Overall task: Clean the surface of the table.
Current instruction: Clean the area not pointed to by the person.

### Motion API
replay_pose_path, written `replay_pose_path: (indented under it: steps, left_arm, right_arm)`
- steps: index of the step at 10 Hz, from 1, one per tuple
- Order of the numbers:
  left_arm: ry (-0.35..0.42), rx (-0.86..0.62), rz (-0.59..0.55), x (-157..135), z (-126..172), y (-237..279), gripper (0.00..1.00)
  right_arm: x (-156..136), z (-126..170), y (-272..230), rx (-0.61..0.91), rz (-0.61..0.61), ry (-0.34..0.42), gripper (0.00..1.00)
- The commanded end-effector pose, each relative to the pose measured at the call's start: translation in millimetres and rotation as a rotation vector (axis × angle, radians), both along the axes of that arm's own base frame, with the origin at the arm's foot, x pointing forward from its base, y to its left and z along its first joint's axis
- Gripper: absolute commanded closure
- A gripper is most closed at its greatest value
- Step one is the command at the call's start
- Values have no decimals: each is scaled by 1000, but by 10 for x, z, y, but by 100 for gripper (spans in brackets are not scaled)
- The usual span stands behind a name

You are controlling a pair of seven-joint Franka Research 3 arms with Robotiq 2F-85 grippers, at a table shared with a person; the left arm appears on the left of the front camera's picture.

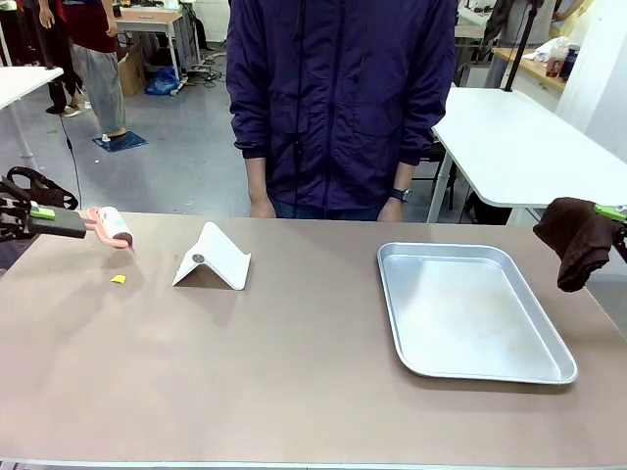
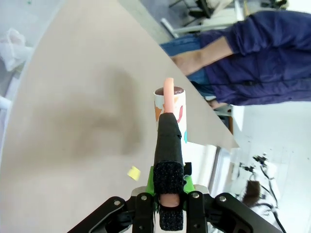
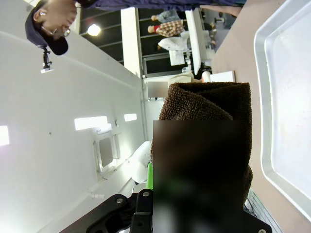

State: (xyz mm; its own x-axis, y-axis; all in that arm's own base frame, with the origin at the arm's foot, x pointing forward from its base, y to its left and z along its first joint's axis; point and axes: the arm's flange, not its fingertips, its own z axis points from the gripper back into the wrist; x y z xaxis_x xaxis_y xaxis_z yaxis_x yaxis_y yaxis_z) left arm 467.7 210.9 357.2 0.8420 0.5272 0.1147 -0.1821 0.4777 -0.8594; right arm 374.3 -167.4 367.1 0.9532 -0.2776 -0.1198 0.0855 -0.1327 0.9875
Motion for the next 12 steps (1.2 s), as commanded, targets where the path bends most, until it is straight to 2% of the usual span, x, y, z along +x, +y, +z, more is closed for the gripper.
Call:
replay_pose_path:
  steps: [1,3,4,5,6,8,10,12]
  left_arm:
    - [-75,-72,-50,-346,246,30,78]
    - [-131,-147,-70,-705,542,149,78]
    - [-112,-164,-74,-912,670,200,78]
    - [-80,-169,-127,-1158,770,261,78]
    - [-74,-154,-191,-1429,839,332,78]
    - [-117,-102,-279,-1930,817,482,78]
    - [-140,-87,-269,-2158,717,541,78]
    - [-102,-84,-268,-2122,784,561,78]
  right_arm:
    - [-34,65,30,-1,1,-13,91]
    - [-34,65,30,-1,1,-13,91]
    - [-34,65,30,-1,1,-13,91]
    - [-34,65,30,-1,1,-13,91]
    - [-34,65,30,-1,1,-13,91]
    - [-34,65,30,-1,1,-13,91]
    - [-34,65,30,-1,1,-13,91]
    - [-34,65,30,-1,1,-13,91]
